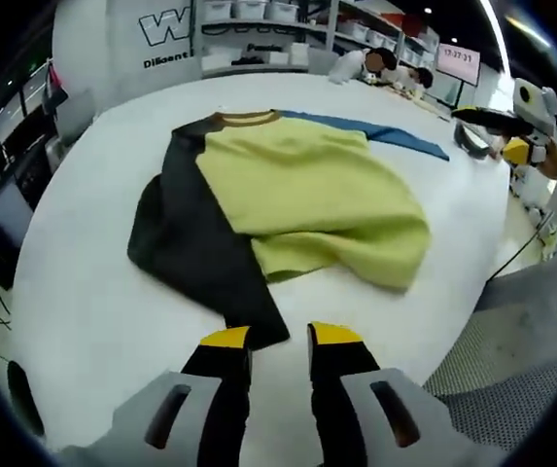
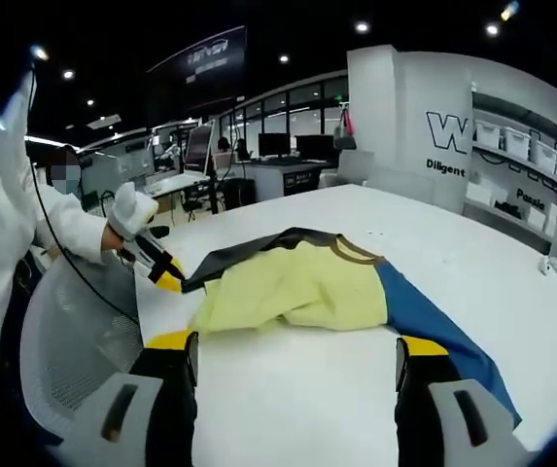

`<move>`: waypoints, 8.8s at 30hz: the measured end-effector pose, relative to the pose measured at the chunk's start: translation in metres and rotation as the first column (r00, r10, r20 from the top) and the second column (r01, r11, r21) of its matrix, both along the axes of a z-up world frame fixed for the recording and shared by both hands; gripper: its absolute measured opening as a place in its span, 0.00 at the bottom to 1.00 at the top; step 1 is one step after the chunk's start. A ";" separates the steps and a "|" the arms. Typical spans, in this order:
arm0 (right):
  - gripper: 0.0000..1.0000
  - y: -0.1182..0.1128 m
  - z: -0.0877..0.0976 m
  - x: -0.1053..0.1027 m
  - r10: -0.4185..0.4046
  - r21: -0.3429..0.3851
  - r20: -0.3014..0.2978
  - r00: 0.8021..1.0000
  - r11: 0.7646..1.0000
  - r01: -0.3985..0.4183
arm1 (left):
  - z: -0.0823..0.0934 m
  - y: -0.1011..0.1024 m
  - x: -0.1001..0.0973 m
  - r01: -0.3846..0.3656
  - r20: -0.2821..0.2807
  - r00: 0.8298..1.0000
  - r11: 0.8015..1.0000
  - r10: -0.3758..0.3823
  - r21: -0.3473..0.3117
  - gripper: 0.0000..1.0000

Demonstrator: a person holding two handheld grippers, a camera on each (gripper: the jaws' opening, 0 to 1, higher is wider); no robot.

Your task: Fold the garment on the visible template until the final outline fits inside the template.

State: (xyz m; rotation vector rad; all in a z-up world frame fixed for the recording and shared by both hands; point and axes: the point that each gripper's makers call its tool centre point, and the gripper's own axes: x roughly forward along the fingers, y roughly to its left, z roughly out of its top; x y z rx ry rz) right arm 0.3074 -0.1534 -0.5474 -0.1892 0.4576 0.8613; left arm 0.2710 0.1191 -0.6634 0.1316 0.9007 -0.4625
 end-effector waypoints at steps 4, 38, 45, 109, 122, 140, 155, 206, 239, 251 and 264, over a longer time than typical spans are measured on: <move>0.85 0.000 0.000 0.001 -0.001 0.001 0.000 1.000 1.000 0.001 | -0.002 0.004 0.003 -0.038 -0.005 0.999 0.999 0.038 -0.005 0.16; 0.83 -0.003 -0.003 0.001 -0.007 -0.005 -0.009 1.000 1.000 0.007 | 0.053 0.074 0.039 -0.066 0.095 0.994 0.996 0.060 0.062 0.00; 0.83 -0.002 -0.003 0.002 -0.006 -0.009 -0.011 1.000 1.000 0.006 | 0.082 0.117 0.062 -0.091 0.151 0.986 0.988 0.071 0.127 0.00; 0.81 0.010 -0.016 0.015 -0.053 -0.105 -0.068 0.996 0.993 0.046 | 0.082 0.289 0.212 -0.091 0.078 0.995 0.900 0.064 0.427 0.00; 0.81 0.011 -0.019 0.018 -0.062 -0.131 -0.081 0.995 0.990 0.051 | 0.050 0.295 0.214 -0.050 -0.067 0.994 0.896 0.089 0.442 0.00; 0.81 0.021 -0.022 0.023 -0.037 -0.130 -0.083 0.996 0.991 0.026 | 0.058 0.283 0.174 0.026 -0.155 0.987 0.923 0.037 0.385 0.00; 0.81 0.022 -0.023 0.025 -0.037 -0.140 -0.084 0.996 0.990 0.025 | 0.042 0.287 0.186 -0.015 -0.138 0.988 0.922 0.074 0.386 0.00; 0.80 0.039 -0.014 0.030 0.007 -0.135 -0.062 0.998 0.991 -0.015 | 0.018 0.262 0.179 -0.205 0.095 0.977 0.952 0.188 0.225 0.14; 0.81 0.033 -0.012 0.027 -0.013 -0.131 -0.058 0.998 0.991 0.005 | 0.013 0.258 0.175 0.203 0.007 0.975 0.899 -0.223 0.389 0.00; 0.80 0.038 -0.010 0.027 -0.001 -0.127 -0.054 0.999 0.992 -0.006 | 0.041 0.260 0.138 0.416 -0.029 0.898 0.825 -0.440 0.383 0.00; 0.80 0.040 -0.011 0.025 0.003 -0.135 -0.058 0.998 0.991 -0.011 | 0.042 0.264 0.106 0.537 -0.109 0.831 0.734 -0.546 0.417 0.00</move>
